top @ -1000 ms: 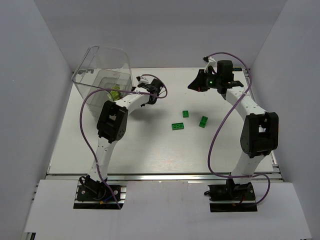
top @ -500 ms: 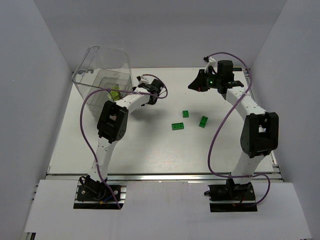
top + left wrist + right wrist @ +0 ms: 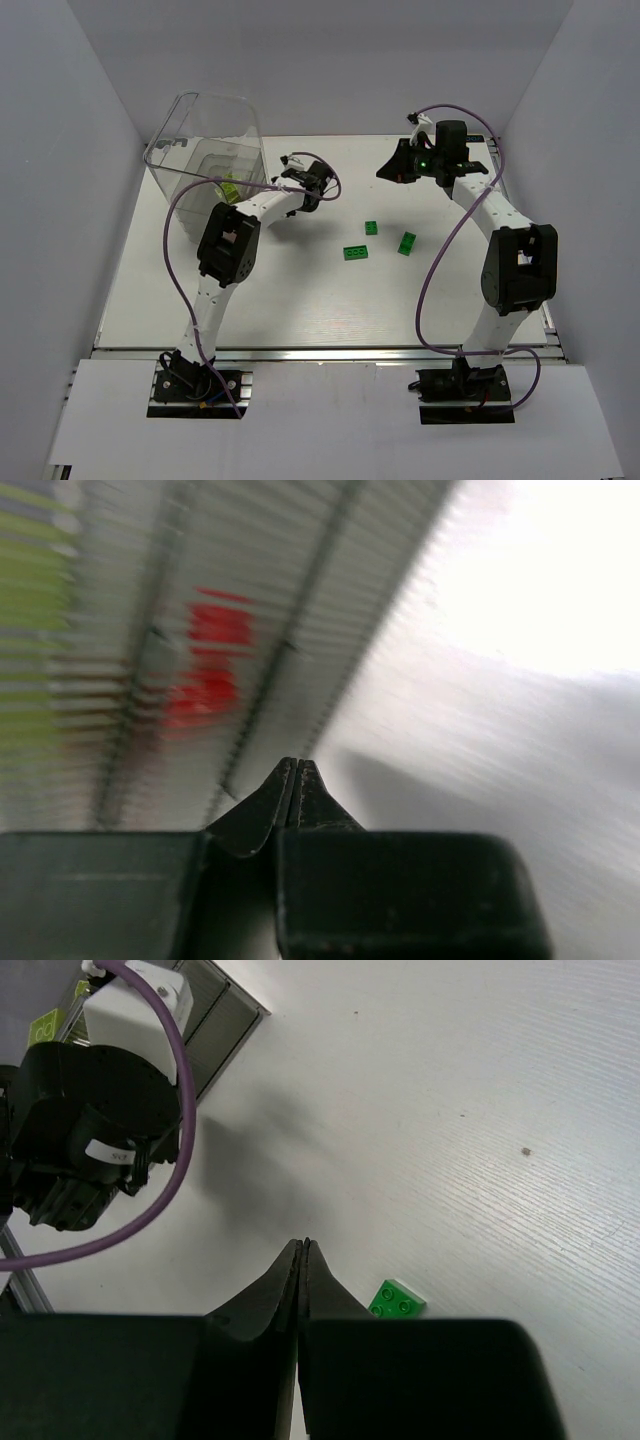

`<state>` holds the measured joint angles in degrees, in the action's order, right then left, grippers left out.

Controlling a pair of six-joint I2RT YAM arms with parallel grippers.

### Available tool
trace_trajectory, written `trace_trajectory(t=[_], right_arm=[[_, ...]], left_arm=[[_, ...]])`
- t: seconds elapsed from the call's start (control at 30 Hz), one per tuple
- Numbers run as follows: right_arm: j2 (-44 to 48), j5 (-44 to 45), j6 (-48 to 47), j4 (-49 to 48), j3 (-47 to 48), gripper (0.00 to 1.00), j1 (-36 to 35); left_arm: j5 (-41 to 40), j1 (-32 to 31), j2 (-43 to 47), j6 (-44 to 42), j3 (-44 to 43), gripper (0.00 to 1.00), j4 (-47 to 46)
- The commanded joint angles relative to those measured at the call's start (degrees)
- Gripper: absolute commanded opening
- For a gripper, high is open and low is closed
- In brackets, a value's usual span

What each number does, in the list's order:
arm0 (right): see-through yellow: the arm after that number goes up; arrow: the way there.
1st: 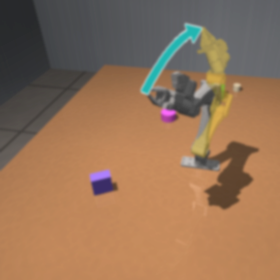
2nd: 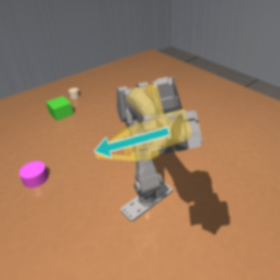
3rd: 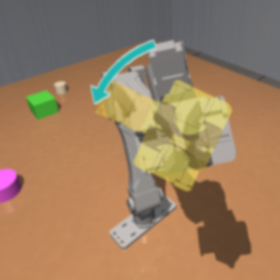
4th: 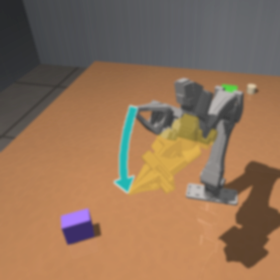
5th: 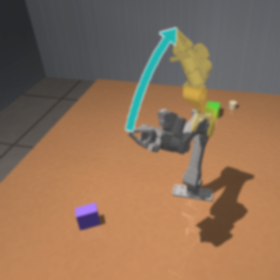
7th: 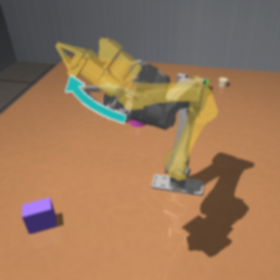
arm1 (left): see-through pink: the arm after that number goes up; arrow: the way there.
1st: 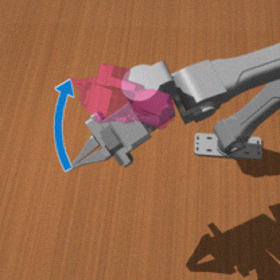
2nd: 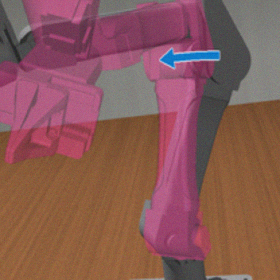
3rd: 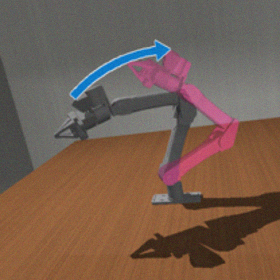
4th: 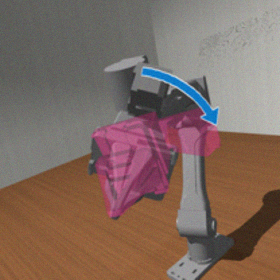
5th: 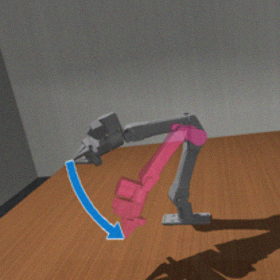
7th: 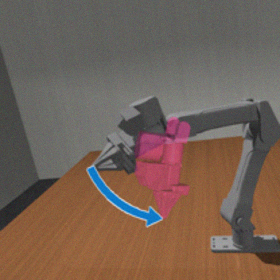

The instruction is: Sort the legos into containers by color

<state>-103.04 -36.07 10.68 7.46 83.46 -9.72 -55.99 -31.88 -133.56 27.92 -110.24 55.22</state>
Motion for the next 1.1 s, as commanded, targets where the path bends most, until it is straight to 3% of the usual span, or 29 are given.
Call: trace_trajectory(t=[0.0,0.27,0.37,0.4,0.5,0.57,0.6,0.63,0.73,0.9,0.93,1.07], right_arm=[[-0.8,-0.9,-0.7,-0.5,1.7,0.00,0.3],[-0.7,-2.1,-1.0,-0.4,1.7,0.00,0.1],[-1.0,-5.3,-2.3,0.2,1.6,0.02,0.1],[-1.6,-7.6,-2.5,0.7,1.7,0.16,0.1],[-3.2,-12.0,-2.9,1.4,2.6,0.39,-0.4],[-4.4,-13.2,-2.7,1.6,3.4,0.45,-0.8],[-5.4,-13.8,-2.4,1.6,4.4,0.47,-0.9],[-5.9,-14.1,-2.3,1.7,4.9,0.48,-1.4],[-8.5,-14.8,-1.5,1.8,7.0,0.44,-3.0],[-15.1,-17.0,0.6,2.3,12.0,0.29,-7.7],[-16.4,-17.4,2.0,2.2,13.2,0.29,-8.5],[-24.4,-20.1,10.4,-2.3,19.9,0.38,-15.1]], left_arm=[[2.9,-2.7,1.1,0.2,-1.6,0.00,-0.7],[4.7,-3.8,1.8,2.0,-4.4,0.02,2.5],[8.6,-3.8,4.5,2.9,-6.4,0.23,5.8],[10.2,-3.8,5.9,2.8,-6.0,0.35,5.9],[19.5,-3.8,15.0,-1.3,-0.4,0.47,1.0],[24.8,-3.8,21.0,-3.6,8.4,0.50,-4.8],[28.7,-3.8,27.1,-3.8,11.3,0.47,-6.7],[30.2,-3.8,29.8,-3.8,16.4,0.26,-7.7],[34.6,-3.8,38.6,-1.8,21.4,0.00,-8.9],[48.5,-4.3,50.2,-1.6,29.5,0.01,-13.1],[50.6,-4.3,53.8,-1.8,30.3,0.05,-14.2],[55.5,-4.3,60.9,-0.2,32.1,0.52,-14.9]])
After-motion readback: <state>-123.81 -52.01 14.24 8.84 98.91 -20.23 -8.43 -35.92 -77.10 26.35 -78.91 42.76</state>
